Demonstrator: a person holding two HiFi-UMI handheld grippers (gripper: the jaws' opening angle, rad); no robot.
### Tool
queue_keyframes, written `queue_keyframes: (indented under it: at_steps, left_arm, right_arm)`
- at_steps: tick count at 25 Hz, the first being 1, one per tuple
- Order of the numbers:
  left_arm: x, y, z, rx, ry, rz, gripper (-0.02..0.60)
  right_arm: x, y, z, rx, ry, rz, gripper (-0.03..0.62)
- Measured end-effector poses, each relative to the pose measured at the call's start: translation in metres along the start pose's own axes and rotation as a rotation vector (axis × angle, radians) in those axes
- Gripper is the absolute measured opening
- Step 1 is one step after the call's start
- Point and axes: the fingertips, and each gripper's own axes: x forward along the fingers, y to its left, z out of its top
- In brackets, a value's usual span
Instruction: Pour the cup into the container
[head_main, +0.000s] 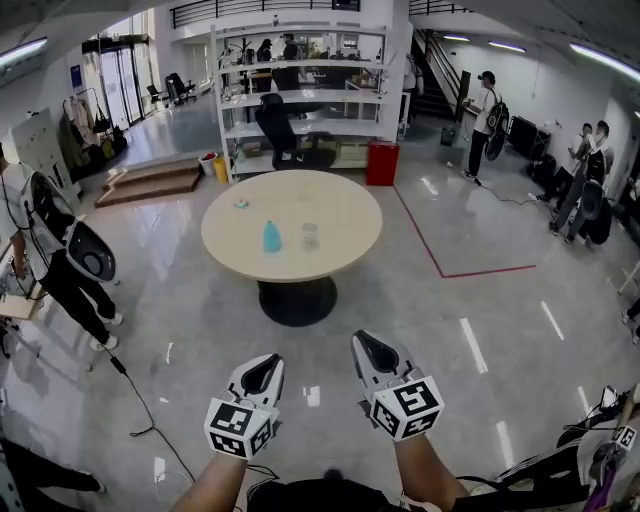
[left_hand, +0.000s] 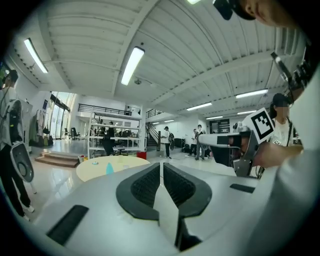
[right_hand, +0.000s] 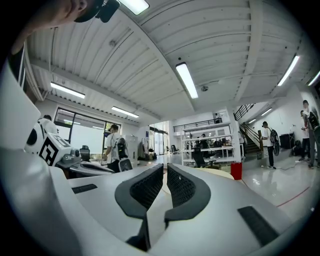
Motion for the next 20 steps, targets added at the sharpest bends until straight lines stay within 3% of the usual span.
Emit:
queue_keyframes:
  at_steps: [6, 10, 20]
  left_arm:
    - [0.055, 0.016, 0.011, -0.012, 0.001, -0.004, 0.003]
    - [0.089, 0.035, 0.017, -0.028, -0.048, -0.031, 0.003]
    - [0.194, 0.174, 0.024, -0.048, -0.027, -0.01, 0.003]
  right_arm:
    - [0.041, -0.039, -0.008, 0.013, 0.02, 0.04, 0.008]
    - [0.075, -0.066, -0.018, 0.027, 0.017, 0.043, 0.021]
    - [0.239, -0.112, -0.026, 0.016, 0.044, 0.024, 0.023]
